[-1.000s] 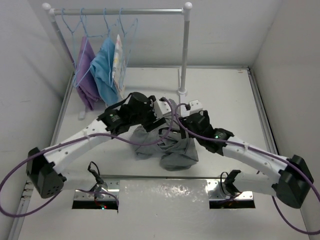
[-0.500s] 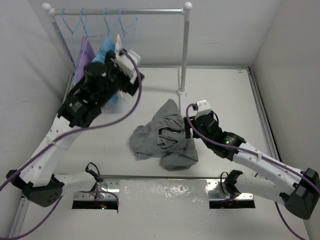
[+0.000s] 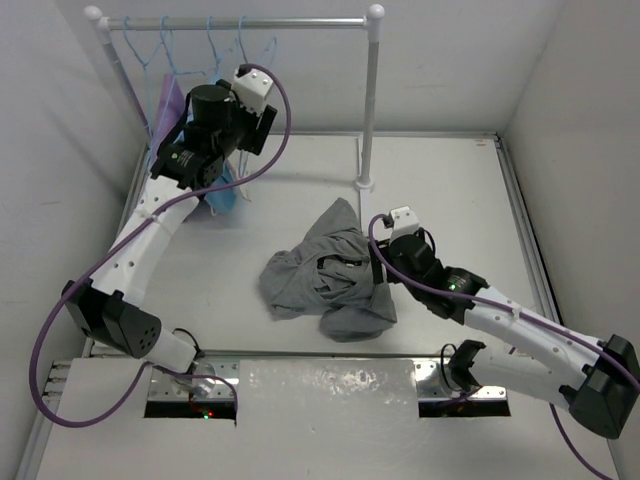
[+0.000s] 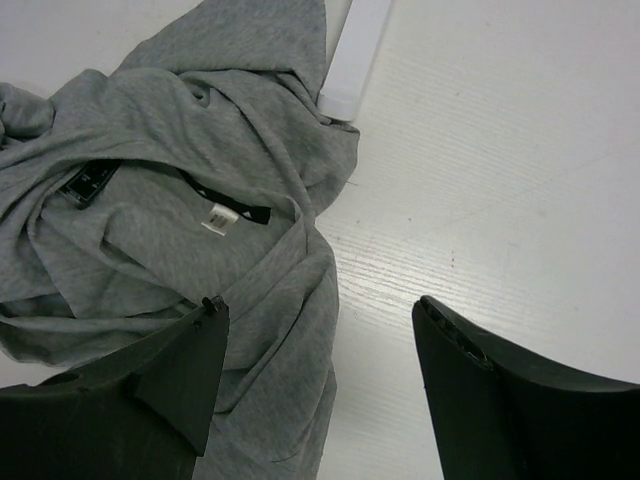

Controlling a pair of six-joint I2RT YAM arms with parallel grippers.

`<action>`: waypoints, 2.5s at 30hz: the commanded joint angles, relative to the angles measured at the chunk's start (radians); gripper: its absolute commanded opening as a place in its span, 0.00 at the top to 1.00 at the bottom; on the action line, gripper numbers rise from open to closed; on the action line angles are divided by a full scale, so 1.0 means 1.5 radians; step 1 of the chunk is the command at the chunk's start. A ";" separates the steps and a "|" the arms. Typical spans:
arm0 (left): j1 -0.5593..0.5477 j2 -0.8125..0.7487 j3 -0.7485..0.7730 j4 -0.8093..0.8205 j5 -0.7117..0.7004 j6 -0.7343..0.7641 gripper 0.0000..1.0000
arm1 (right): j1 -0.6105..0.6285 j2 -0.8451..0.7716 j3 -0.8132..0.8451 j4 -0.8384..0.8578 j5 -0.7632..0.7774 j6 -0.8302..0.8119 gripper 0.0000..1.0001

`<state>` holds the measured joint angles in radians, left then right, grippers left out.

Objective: Place the t-shirt on the hanger
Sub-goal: Pick up the hanger from the clothesline.

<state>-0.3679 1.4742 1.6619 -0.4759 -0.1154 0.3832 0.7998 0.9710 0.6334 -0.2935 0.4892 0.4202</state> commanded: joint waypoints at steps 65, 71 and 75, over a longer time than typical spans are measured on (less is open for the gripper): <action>0.023 -0.253 -0.144 -0.319 0.381 0.301 1.00 | -0.003 -0.165 0.110 -0.071 -0.183 -0.238 0.01; 0.023 -0.237 -0.199 -0.325 0.500 0.331 1.00 | -0.003 -0.127 0.185 -0.015 -0.304 -0.269 0.09; 0.021 -0.228 -0.232 -0.329 0.596 0.383 1.00 | -0.003 -0.086 0.194 0.076 -0.392 -0.254 0.11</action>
<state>-0.3347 1.1362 1.3266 -0.9668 0.6003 0.8742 0.7990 0.8021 0.8970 -0.2951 0.0383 0.0525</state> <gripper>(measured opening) 0.009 0.893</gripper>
